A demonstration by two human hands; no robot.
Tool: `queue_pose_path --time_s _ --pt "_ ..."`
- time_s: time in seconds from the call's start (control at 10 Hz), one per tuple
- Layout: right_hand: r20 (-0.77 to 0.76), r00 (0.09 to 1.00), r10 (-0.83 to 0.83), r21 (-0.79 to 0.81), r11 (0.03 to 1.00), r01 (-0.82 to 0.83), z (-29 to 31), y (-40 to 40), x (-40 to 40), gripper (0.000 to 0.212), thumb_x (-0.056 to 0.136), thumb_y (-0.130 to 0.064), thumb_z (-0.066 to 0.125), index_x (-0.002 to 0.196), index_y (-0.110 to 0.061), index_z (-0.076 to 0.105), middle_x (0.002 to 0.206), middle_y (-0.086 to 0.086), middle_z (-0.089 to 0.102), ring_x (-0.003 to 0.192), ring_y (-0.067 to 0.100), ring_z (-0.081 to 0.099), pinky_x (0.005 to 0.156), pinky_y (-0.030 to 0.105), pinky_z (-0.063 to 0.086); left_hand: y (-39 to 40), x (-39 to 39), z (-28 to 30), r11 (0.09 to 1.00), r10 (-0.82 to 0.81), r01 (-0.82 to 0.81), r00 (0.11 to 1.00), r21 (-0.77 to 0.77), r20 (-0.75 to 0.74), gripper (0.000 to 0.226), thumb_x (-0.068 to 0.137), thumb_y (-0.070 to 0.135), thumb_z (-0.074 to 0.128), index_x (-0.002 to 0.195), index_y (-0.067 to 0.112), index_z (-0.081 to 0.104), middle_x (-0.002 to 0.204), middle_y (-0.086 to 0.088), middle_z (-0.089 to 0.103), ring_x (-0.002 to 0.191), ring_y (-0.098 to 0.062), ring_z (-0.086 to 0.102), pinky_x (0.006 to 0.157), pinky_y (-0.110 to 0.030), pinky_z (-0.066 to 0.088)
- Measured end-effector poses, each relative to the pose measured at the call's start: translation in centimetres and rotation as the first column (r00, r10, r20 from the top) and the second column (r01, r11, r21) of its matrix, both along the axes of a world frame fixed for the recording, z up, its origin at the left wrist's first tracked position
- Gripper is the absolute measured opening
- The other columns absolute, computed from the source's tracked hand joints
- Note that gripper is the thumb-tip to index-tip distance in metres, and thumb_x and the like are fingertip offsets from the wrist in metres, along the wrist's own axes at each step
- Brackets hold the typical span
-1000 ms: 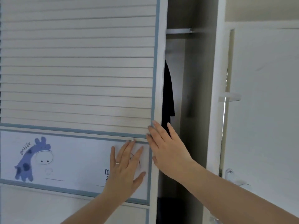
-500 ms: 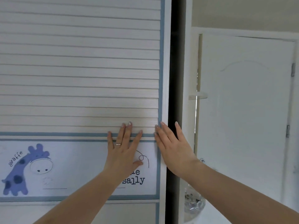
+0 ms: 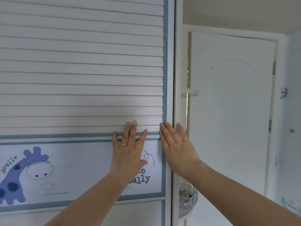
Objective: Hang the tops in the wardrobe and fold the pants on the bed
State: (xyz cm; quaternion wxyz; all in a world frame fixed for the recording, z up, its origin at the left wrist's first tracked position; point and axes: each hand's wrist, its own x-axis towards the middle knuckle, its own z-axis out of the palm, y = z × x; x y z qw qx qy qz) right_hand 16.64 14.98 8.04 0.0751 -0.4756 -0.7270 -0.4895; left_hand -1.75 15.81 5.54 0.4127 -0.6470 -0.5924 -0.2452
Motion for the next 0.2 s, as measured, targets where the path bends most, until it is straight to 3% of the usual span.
queue_pose_path --time_s 0.1,0.2 --pt "-0.067 0.995 0.069 -0.063 0.995 -0.073 0.6 -0.3 -0.2 0.072 0.098 -0.028 0.027 0.143 0.002 -0.019 0.154 0.019 -0.023 0.143 0.036 -0.021 0.103 0.058 -0.024 0.0 0.3 -0.1 1.0 0.024 -0.024 1.0 0.013 -0.005 0.117 0.051 0.062 0.081 0.147 0.022 0.029 0.155 -0.02 0.015 0.144 -0.037 0.016 0.108 -0.065 0.02" --pt "-0.419 0.853 0.311 -0.111 0.915 -0.388 1.0 -2.2 1.1 0.061 0.095 -0.029 0.039 0.151 -0.016 0.018 0.159 0.003 0.014 0.147 0.019 0.01 0.116 0.048 -0.006 0.1 0.3 -0.3 0.999 -0.008 0.008 1.0 0.045 -0.015 0.117 0.046 0.059 0.085 0.145 0.02 0.037 0.153 -0.021 0.022 0.142 -0.038 0.022 0.106 -0.067 0.023"
